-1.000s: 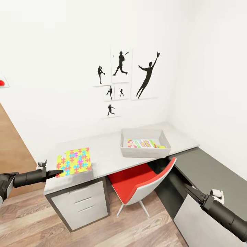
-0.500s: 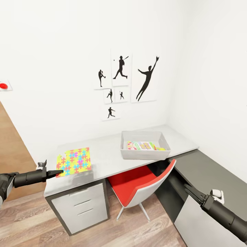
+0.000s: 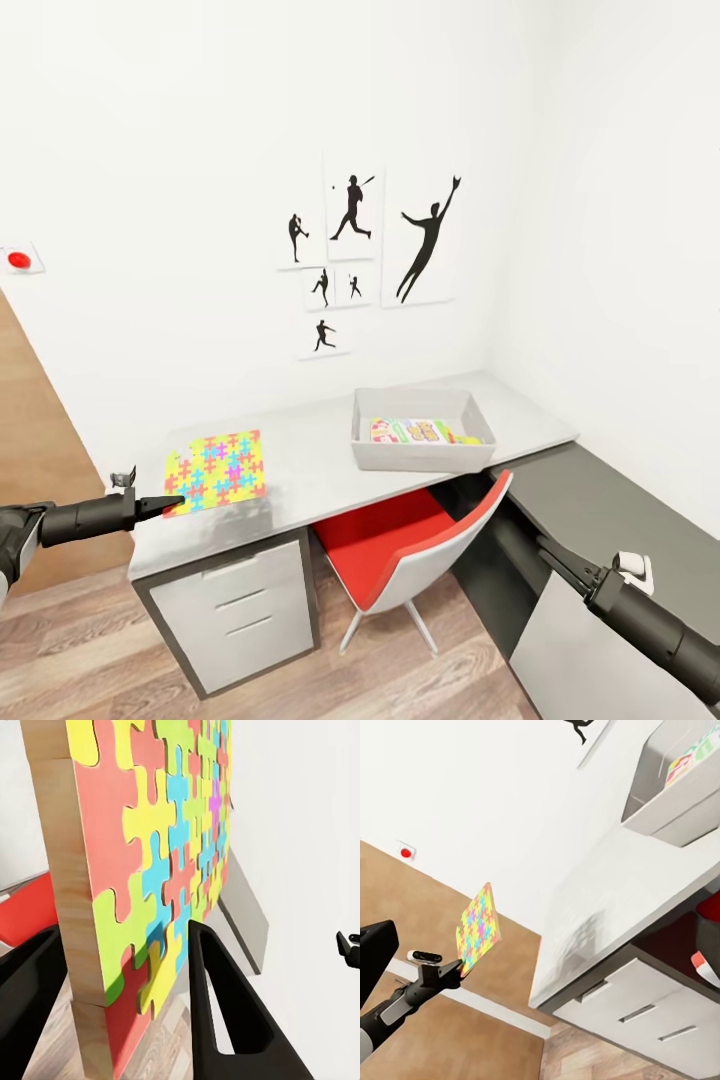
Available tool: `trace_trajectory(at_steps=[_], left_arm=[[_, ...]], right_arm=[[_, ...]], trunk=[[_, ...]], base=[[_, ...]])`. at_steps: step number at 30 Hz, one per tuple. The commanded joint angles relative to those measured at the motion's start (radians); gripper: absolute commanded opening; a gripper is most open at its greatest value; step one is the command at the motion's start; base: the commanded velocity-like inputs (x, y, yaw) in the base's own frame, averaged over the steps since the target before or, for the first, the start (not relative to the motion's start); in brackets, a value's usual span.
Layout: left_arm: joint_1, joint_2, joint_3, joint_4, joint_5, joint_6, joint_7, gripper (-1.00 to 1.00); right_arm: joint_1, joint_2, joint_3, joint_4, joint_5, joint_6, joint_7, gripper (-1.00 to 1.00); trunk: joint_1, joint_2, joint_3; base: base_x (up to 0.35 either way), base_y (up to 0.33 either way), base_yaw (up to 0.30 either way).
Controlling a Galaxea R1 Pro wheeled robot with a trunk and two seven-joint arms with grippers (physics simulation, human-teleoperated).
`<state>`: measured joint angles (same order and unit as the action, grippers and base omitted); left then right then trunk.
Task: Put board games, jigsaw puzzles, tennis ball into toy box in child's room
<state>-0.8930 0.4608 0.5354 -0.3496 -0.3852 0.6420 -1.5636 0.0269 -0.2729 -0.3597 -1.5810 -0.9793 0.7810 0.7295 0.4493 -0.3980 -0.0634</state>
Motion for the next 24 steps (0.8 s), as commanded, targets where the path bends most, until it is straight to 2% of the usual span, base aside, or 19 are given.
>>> trace_trajectory(at_steps=[1, 19, 24], left_arm=[[-0.001, -0.001, 0.007, 0.0, -0.011, 0.01, -0.007, -1.0], [-0.001, 0.001, 0.013, 0.0, -0.002, 0.011, -0.007, -1.0], [-0.001, 0.001, 0.015, 0.0, -0.001, 0.011, -0.007, -1.0]], right_arm=[[0.0, 0.0, -0.001, -0.001, -0.004, 0.006, -0.001, 1.0], [-0.001, 0.0, -0.001, 0.002, -0.004, 0.006, -0.001, 1.0], [-0.001, 0.0, -0.001, 0.003, -0.004, 0.006, -0.006, 1.0]], trunk=[[0.001, -0.002, 0.0], [0.001, -0.002, 0.027], [0.001, -0.002, 0.028]], base=[[0.0, 0.0, 0.0], [0.002, 0.0, 0.012], [0.181, 0.0, 0.01]])
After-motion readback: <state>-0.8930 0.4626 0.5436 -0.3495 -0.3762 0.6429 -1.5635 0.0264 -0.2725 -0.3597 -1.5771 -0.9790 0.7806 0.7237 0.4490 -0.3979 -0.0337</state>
